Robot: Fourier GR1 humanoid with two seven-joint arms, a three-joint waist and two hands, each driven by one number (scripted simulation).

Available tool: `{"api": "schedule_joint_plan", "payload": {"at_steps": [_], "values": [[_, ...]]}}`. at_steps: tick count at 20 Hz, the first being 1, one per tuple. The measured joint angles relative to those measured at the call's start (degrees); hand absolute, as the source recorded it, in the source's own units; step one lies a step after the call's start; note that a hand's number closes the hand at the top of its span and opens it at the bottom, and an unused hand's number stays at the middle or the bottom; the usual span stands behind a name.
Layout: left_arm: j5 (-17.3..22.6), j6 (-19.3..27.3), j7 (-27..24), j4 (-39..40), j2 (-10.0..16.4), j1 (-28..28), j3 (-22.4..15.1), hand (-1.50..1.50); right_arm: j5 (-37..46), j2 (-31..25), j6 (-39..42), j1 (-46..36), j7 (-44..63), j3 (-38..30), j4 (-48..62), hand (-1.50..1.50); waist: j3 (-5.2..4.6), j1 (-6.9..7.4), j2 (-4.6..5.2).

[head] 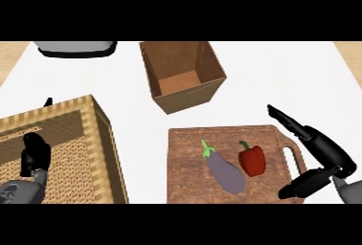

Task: Pick the bell pepper from the cutting board and place it in the cardboard box

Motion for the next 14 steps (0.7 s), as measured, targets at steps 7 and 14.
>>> {"api": "schedule_joint_plan", "payload": {"at_steps": [7,14], "values": [[0.39,0.72,1.63,0.48,1.28,-2.23,-1.28,0.00,7.02,-5.15,4.06,-3.89,-15.71,-2.14,11.03,-1.50,-0.10,0.66,-0.18],[1.76,-0.51,1.96,0.96,2.37,-3.31,-1.41,0.00,19.71,-10.72,5.20,-10.96,-12.76,2.86,11.59,-1.50,-0.27,1.11,-0.38]]}}
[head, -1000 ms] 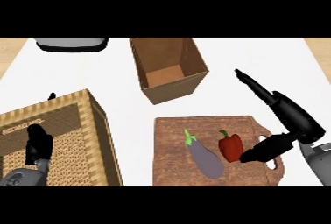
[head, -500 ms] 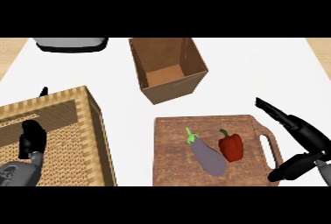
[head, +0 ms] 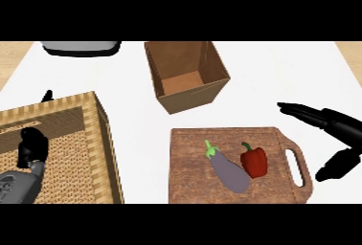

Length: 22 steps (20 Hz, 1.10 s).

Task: Pick the bell pepper from the cutting board and place it in the cardboard box

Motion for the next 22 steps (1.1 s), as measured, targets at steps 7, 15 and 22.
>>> {"api": "schedule_joint_plan", "payload": {"at_steps": [7,15,22], "values": [[0.77,-0.02,0.16,0.35,-0.32,-0.28,0.03,0.00,9.40,0.71,5.24,-7.05,10.06,6.73,-1.84,-1.50,-0.04,0.08,-0.15],[1.79,-0.26,0.54,0.31,-0.12,-0.74,-0.59,0.00,14.72,6.00,9.64,-10.30,19.56,10.47,-2.88,-1.50,0.02,-0.51,-0.26],[1.67,0.27,1.24,0.22,-0.33,-0.34,-0.13,0.00,18.21,8.49,9.91,-10.06,20.94,11.16,-2.40,-1.50,-0.04,-0.70,-0.30]]}}
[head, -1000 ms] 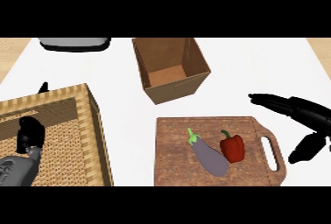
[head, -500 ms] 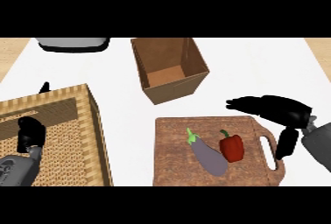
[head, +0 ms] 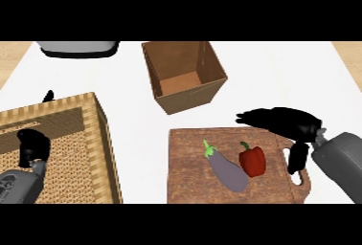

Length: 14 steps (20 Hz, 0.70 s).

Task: Pick the bell pepper from the cutting board and place it in the cardboard box

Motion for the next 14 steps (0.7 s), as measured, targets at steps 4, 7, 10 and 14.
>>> {"api": "schedule_joint_plan", "payload": {"at_steps": [4,7,10,14], "values": [[-0.10,0.36,1.42,0.16,-0.13,0.04,0.10,0.00,0.89,1.46,0.78,-0.06,0.35,-0.19,0.35,-1.50,0.01,-0.02,-0.01],[-0.13,0.05,2.35,0.35,-0.14,0.08,0.14,0.00,1.11,2.70,0.77,1.00,0.35,-0.21,-0.64,-1.50,0.05,-0.22,-0.05],[-0.14,-0.49,2.76,0.52,-0.16,0.30,0.26,0.00,0.40,2.37,2.30,1.99,-0.57,-0.65,-2.81,-1.50,0.09,-0.47,-0.12],[-0.19,-0.95,3.85,0.59,0.03,-0.09,-0.27,0.00,0.13,2.93,3.47,3.00,-0.36,-0.99,-6.19,-1.50,0.02,-0.62,-0.14]]}}
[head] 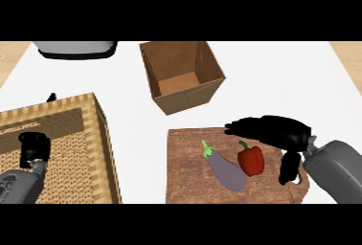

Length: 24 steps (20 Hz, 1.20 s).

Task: Pick the bell pepper from the cutting board and place it in the cardboard box

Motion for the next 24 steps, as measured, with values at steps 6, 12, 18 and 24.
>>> {"api": "schedule_joint_plan", "payload": {"at_steps": [6,12,18,24], "values": [[-0.13,-0.39,0.70,0.38,-0.38,0.19,0.45,0.00,1.27,1.12,2.10,0.69,2.80,0.34,-2.73,-1.50,0.02,0.20,0.01],[-0.30,-0.23,1.78,0.49,0.09,-0.53,-0.13,0.00,4.82,2.34,2.31,2.00,6.98,1.40,-2.29,-1.50,0.02,0.36,0.08],[-0.42,-0.05,2.68,0.81,0.22,-0.40,0.16,0.00,8.50,4.77,-1.54,3.46,8.43,1.85,-1.34,1.50,-0.08,0.43,0.19],[-0.61,0.37,3.71,0.82,0.29,-0.94,-0.50,0.00,13.64,7.02,-11.69,4.61,7.04,1.40,-0.24,1.50,-0.21,0.57,0.11]]}}
